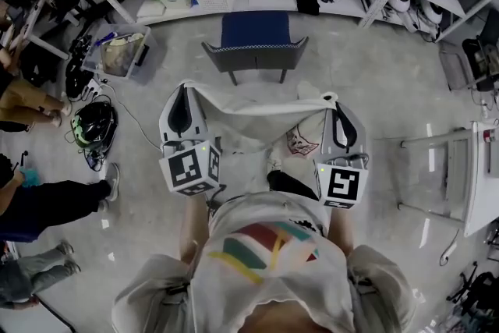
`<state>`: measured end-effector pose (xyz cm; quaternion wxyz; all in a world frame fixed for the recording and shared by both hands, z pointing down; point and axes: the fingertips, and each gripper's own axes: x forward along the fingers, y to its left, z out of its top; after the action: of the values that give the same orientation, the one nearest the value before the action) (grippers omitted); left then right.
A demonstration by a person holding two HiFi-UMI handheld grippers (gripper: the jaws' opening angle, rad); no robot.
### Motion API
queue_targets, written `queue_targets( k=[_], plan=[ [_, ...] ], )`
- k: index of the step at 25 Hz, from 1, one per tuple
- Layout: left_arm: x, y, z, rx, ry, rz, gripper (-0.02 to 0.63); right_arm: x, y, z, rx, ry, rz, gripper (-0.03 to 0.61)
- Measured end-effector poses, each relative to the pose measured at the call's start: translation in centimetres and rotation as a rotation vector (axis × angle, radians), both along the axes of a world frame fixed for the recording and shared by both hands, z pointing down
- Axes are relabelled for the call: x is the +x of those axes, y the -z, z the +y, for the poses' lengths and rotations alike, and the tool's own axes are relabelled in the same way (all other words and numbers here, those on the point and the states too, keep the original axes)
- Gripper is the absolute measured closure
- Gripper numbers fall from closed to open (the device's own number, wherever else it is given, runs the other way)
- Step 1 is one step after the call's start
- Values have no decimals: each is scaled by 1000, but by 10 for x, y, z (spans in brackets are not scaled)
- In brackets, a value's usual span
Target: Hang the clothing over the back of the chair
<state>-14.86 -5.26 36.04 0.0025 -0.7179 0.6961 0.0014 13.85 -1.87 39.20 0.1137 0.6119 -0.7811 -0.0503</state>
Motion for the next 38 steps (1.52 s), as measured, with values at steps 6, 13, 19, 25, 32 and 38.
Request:
queue_targets(
  k=[6,13,19,25,32,38],
  plan=[
    [12,19,-43,34,38,-11,597,22,17,-52,47,30,-14,565],
    [21,17,-71,-12,17,-17,597,33,21,-95,30,-10,-58,565],
    [13,21,-95,-15,6,-22,597,26,29,-116,31,-20,-52,565],
    [-7,22,-108,6,-3,-33,597,5,27,-128,27,-28,-40,565],
    [-11,22,-115,9,8,-42,597,1,19,-128,-2,-14,-22,565],
    [-15,25,-118,18,11,-31,597,-6,20,-130,-11,-7,-19,565]
  ],
)
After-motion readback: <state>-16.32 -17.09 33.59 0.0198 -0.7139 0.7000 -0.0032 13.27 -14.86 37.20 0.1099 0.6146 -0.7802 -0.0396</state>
